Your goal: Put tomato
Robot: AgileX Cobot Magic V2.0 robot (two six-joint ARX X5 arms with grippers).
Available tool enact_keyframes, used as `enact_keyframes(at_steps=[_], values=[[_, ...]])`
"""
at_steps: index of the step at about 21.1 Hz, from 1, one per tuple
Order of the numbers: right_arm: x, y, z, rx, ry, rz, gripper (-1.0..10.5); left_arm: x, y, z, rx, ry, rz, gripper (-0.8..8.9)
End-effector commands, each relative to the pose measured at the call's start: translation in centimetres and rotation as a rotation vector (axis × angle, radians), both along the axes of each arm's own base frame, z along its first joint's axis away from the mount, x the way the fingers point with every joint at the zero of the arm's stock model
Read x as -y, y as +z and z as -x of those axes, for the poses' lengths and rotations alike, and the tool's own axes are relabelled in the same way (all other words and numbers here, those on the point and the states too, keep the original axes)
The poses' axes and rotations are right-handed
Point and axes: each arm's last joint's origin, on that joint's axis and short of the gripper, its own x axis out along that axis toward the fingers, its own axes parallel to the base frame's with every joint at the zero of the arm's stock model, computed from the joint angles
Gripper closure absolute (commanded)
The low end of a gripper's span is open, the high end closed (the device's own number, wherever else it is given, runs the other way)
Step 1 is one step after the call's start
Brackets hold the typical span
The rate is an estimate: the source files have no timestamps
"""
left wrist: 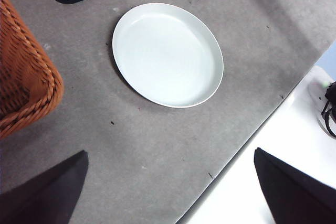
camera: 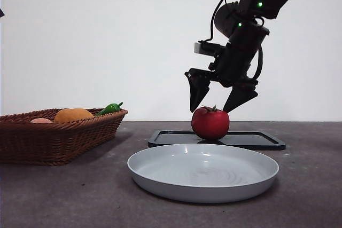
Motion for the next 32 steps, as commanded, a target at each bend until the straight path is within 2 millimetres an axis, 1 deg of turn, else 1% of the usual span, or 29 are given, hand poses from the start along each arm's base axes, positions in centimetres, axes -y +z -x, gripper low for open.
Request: enact_keyframes(at_steps=[1, 2, 5, 7, 10, 11, 12, 14, 15, 17, 18, 20, 22, 24, 28, 30, 32], values=[[0.0, 2.7, 0.5, 0.034, 0.005, -0.003, 4.5, 0.1, 0.6, -0.1, 0.026, -0.011, 0.010, 3.17], [0.2, 4.0, 1.0, 0.047, 0.004, -0.007, 4.5, 0.1, 0.6, -0.1, 0.026, -0.010, 0.010, 3.17], [1.3, 9.0, 3.8, 0.099, 0.003, -0.027, 4.5, 0.1, 0.6, -0.1, 0.027, -0.010, 0.010, 3.17], [2.2, 12.7, 6.4, 0.143, 0.004, -0.044, 4.5, 0.1, 0.6, -0.1, 0.028, -0.010, 0.010, 3.17], [4.0, 17.9, 11.3, 0.220, 0.008, -0.078, 4.5, 0.1, 0.6, -0.1, 0.028, -0.010, 0.010, 3.17], [4.7, 19.3, 13.0, 0.239, 0.008, -0.085, 4.5, 0.1, 0.6, -0.1, 0.028, -0.010, 0.010, 3.17], [5.1, 20.2, 14.4, 0.251, 0.009, -0.089, 4.5, 0.1, 0.6, -0.1, 0.028, -0.010, 0.010, 3.17], [6.1, 21.3, 17.0, 0.274, 0.012, -0.100, 4.5, 0.1, 0.6, -0.1, 0.028, -0.010, 0.010, 3.17], [6.5, 21.4, 18.2, 0.283, 0.012, -0.104, 4.5, 0.1, 0.6, -0.1, 0.028, -0.010, 0.010, 3.17], [7.4, 21.0, 20.8, 0.288, 0.020, -0.112, 4.5, 0.1, 0.6, -0.1, 0.028, -0.011, 0.010, 3.17], [7.8, 20.4, 22.4, 0.281, 0.035, -0.126, 4.5, 0.1, 0.6, -0.1, 0.028, -0.011, 0.010, 3.17], [8.3, 19.1, 24.9, 0.265, 0.052, -0.143, 4.5, 0.1, 0.6, -0.1, 0.028, -0.011, 0.010, 3.17], [8.7, 17.4, 27.2, 0.242, 0.082, -0.166, 4.5, 0.1, 0.6, -0.1, 0.028, -0.011, 0.010, 3.17], [9.1, 15.6, 29.1, 0.214, 0.093, -0.180, 4.5, 0.1, 0.6, -0.1, 0.028, -0.010, 0.010, 3.17], [9.5, 12.2, 31.7, 0.147, 0.126, -0.222, 4.5, 0.1, 0.6, -0.1, 0.028, -0.010, 0.010, 3.17], [9.7, 10.8, 32.5, 0.121, 0.148, -0.233, 4.5, 0.1, 0.6, -0.1, 0.028, -0.010, 0.010, 3.17], [9.8, 9.9, 33.0, 0.114, 0.156, -0.230, 4.5, 0.1, 0.6, -0.1, 0.028, -0.010, 0.010, 3.17]])
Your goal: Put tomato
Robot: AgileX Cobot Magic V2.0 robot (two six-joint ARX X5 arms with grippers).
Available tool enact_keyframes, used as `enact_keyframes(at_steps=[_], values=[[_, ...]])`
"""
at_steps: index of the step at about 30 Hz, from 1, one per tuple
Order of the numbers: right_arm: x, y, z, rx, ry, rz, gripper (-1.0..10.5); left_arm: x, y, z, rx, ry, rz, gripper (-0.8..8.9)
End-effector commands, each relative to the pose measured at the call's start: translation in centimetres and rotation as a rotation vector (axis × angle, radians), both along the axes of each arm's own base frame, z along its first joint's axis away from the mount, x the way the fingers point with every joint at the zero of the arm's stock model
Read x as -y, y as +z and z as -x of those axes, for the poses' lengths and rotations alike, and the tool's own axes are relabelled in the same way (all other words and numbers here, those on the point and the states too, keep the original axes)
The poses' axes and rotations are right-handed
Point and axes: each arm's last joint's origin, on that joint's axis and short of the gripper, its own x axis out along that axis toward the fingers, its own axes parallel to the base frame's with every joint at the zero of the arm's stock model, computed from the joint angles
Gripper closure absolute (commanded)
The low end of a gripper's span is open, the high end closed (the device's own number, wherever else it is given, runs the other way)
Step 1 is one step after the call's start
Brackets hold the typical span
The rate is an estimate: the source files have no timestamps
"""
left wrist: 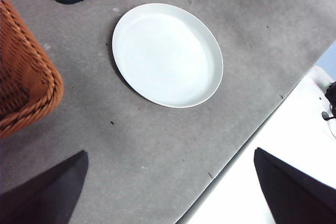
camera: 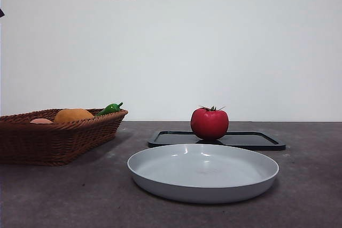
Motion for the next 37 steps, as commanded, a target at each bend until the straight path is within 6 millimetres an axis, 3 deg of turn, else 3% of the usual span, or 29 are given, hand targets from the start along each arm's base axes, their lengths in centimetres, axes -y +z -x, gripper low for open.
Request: enact_keyframes(at_steps=[1, 9, 11, 15, 19, 37], values=[[0.02, -0.39, 0.29, -0.005, 0.003, -0.014, 4.5, 0.10, 0.64, -0.12, 0.028, -0.010, 0.010, 3.17], [0.03, -0.74, 0.31, -0.009, 0.004, -0.010, 4.6, 0.10, 0.64, -0.12, 0.027, -0.010, 0.010, 3.18], [0.03, -0.74, 0.31, -0.009, 0.004, -0.010, 5.2, 0.10, 0.64, -0.12, 0.028, -0.010, 0.010, 3.25], [0.03, -0.75, 0.32, -0.010, 0.004, -0.009, 8.2, 0.10, 0.64, -0.12, 0.027, -0.010, 0.010, 5.62], [0.03, -0.75, 0.32, -0.009, 0.005, -0.009, 9.3, 0.10, 0.64, -0.12, 0.027, -0.010, 0.010, 8.11], [-0.01, -0.64, 0.23, 0.004, 0.000, -0.016, 9.3, 0.10, 0.64, -0.12, 0.028, -0.010, 0.010, 8.05]])
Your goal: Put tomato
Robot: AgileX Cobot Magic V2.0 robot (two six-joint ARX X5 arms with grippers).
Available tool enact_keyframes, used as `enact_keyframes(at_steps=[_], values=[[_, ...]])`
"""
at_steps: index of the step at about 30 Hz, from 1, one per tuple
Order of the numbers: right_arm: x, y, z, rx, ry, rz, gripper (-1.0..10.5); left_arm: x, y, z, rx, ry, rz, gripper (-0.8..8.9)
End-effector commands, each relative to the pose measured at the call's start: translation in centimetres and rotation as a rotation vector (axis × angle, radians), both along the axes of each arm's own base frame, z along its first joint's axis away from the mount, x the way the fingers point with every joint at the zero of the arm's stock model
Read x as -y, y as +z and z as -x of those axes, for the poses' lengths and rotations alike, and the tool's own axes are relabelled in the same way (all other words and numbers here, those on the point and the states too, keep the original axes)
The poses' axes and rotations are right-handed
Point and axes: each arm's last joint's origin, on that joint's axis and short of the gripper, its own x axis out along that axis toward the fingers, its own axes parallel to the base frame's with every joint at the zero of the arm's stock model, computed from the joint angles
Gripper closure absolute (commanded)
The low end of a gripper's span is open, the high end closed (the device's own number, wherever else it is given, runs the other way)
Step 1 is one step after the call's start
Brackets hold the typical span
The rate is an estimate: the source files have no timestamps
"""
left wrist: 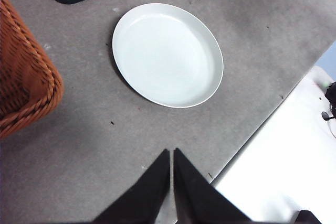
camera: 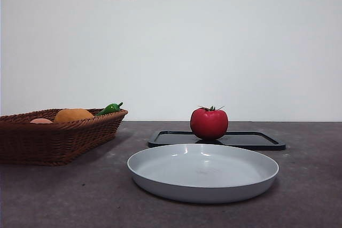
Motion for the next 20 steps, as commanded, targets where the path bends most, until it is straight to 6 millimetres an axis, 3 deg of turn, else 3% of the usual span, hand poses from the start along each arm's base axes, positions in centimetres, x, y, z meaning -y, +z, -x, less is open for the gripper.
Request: enact_keyframes(at_steps=[1, 13, 20], values=[[-0.1, 0.2, -0.1, 0.002, 0.002, -0.009, 9.3, 0.1, 0.6, -0.1, 0.028, -0.011, 0.010, 8.05], [-0.1, 0.2, -0.1, 0.002, 0.002, -0.009, 9.3, 0.0, 1.0, 0.0, 0.071, 0.002, 0.012, 8.05], [-0.1, 0.2, -0.1, 0.002, 0.002, -0.009, 9.3, -1.8, 3.9, 0.2, 0.542, 0.144, 0.042, 8.05]])
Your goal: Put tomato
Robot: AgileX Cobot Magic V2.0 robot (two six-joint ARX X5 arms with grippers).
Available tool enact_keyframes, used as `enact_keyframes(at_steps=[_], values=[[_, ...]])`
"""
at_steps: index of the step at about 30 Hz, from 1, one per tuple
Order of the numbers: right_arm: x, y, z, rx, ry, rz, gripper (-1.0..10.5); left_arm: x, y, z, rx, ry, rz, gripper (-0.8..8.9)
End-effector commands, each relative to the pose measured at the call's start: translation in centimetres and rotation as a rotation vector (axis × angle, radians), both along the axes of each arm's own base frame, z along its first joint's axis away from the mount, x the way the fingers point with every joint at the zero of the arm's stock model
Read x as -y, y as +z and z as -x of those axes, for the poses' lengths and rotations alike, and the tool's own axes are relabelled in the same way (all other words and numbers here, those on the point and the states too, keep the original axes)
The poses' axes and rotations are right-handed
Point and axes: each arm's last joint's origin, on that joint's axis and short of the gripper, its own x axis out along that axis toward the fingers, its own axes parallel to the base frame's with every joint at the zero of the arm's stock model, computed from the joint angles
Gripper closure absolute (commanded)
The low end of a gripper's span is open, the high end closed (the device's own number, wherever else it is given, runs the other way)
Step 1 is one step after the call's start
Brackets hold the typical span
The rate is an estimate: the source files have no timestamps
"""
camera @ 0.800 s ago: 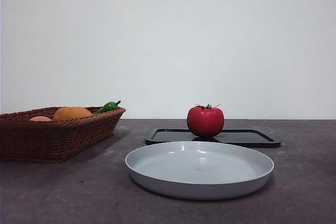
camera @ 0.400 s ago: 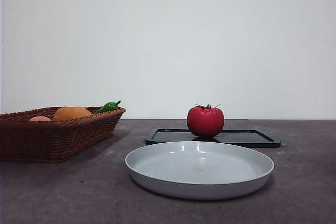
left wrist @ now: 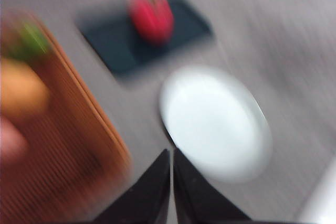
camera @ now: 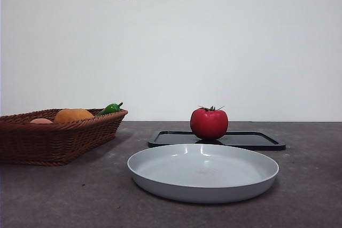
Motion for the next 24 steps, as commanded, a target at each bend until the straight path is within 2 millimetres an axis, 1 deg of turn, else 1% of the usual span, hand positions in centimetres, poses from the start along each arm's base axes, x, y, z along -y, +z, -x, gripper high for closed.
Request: enact_keyframes(at_steps=[1, 4, 6, 8, 10, 13, 18, 22, 24], values=[[-0.1, 0.2, -0.1, 0.002, 0.002, -0.009, 9.3, -0.8, 1.6, 0.3, 0.275, 0.046, 0.014, 8.05], [-0.1, 0.2, -0.1, 0.002, 0.002, -0.009, 9.3, -1.9, 2.0, 1.2, 0.495, 0.150, 0.020, 8.06], [-0.1, 0.2, -0.1, 0.002, 0.002, -0.009, 9.3, -2.4, 1.5, 1.8, 0.583, 0.226, 0.015, 8.06], [-0.1, 0.2, -0.1, 0.002, 0.002, -0.009, 9.3, -2.9, 0.6, 2.5, 0.642, 0.321, -0.001, 8.06], [-0.1, 0.2, -0.1, 0.002, 0.002, -0.009, 9.3, -3.4, -0.6, 3.1, 0.659, 0.415, -0.021, 8.06], [-0.1, 0.2, -0.1, 0.002, 0.002, -0.009, 9.3, -3.8, -2.7, 3.8, 0.657, 0.495, -0.042, 8.06], [-0.1, 0.2, -0.1, 0.002, 0.002, -0.009, 9.3, -4.0, -6.8, 4.2, 0.624, 0.524, -0.063, 8.06], [-0.1, 0.2, -0.1, 0.002, 0.002, -0.009, 9.3, -4.1, -10.3, 4.1, 0.577, 0.530, -0.080, 8.06], [-0.1, 0.2, -0.1, 0.002, 0.002, -0.009, 9.3, -4.1, -11.8, 4.0, 0.554, 0.531, -0.087, 8.06]])
